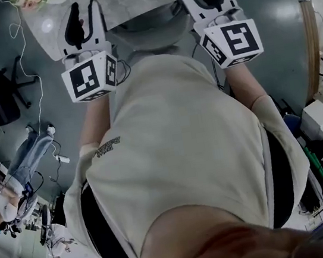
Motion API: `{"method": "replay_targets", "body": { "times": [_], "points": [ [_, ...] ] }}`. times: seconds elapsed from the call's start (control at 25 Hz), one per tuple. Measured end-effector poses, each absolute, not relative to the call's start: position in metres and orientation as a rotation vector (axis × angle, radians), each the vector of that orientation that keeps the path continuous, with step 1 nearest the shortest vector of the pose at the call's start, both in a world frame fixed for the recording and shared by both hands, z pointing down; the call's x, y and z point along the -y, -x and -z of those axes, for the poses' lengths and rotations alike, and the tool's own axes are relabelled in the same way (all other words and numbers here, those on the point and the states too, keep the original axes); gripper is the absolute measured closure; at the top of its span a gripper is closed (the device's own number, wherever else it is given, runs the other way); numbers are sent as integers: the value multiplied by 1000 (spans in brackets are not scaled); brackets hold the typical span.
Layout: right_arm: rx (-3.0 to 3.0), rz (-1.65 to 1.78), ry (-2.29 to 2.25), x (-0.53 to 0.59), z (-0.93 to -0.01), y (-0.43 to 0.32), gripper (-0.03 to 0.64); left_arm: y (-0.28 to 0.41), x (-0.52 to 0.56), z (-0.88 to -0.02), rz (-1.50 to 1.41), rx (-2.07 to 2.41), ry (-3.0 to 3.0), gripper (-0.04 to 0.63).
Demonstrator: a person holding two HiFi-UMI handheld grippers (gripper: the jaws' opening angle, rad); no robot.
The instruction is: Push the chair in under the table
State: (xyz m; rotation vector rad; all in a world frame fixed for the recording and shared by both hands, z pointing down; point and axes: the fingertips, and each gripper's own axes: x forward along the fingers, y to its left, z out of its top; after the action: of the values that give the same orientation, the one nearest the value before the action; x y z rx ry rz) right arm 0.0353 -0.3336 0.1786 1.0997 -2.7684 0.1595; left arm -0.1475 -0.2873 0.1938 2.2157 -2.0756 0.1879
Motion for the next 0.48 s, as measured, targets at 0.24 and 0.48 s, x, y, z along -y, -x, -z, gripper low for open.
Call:
{"method": "replay_targets", "body": {
  "times": [0.24,0.48],
  "points": [
    [2836,-112,-1144,324,-139,-35,502,133,281,-149,-241,2155,-2375,495],
    [2853,-17,-1133,318,-114,-29,518,131,280,-119,-162,2139,-2433,537]
  ]
}}
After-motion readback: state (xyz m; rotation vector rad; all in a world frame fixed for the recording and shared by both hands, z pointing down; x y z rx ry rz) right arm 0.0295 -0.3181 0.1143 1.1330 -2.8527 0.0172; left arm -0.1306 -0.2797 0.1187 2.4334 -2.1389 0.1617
